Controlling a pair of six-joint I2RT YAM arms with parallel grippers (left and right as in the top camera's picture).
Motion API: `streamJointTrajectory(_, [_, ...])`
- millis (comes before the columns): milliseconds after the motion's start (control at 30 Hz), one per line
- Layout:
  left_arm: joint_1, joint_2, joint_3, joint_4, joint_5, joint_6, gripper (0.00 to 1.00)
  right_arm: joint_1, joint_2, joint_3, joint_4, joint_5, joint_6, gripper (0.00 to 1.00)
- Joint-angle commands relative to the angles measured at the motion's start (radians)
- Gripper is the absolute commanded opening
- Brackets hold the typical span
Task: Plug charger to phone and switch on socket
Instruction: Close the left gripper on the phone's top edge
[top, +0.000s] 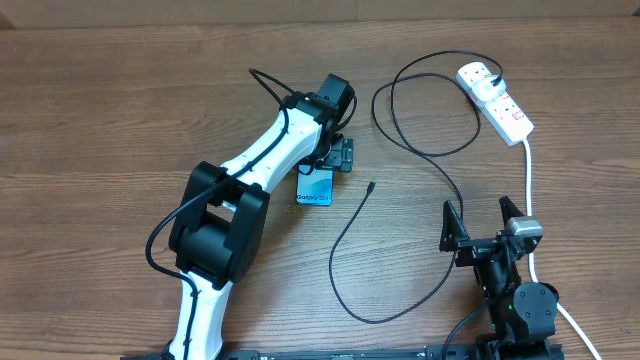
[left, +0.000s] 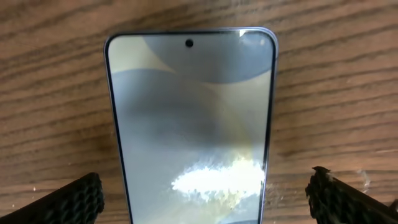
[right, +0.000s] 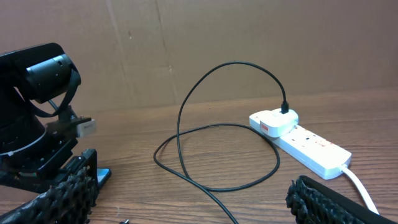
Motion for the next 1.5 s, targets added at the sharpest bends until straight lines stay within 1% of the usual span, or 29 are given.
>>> streamJointTrajectory(0, [-0.005,0.01,-0.013,0.014,0.009,0.011,1.0,-0.005,-0.01,-0.011,0.006,-0.001,0.002,1.0])
streamJointTrajectory(467, [-0.017,0.01,-0.023,0.019,0.008,0.011,1.0,-0.005,-0.01,-0.011,0.006,-0.001,0.002,1.0])
streamJointTrajectory(733, [-0.017,0.011,-0.037,0.027,-0.026,0.01,1.0,-0.005,-0.01,-0.011,0.006,-0.001,0.002,1.0])
streamJointTrajectory(933, [0.002,0.011,-0.039,0.023,-0.019,0.007,1.0,-0.005,-0.01,-0.011,0.006,-0.001,0.002,1.0])
streamJointTrajectory(1100, [0.005,0.014,-0.039,0.018,-0.022,-0.015,1.0,-0.005,-0.01,-0.011,0.006,-0.001,0.002,1.0])
streamJointTrajectory(1367, [0.009,0.102,-0.039,0.019,-0.016,-0.016,1.0,-0.005,-0.01,-0.011,0.006,-0.001,0.002,1.0])
streamJointTrajectory(1467, [0.016,0.109,-0.039,0.018,-0.017,-0.017,1.0,-0.005,-0.01,-0.011,0.006,-0.001,0.002,1.0])
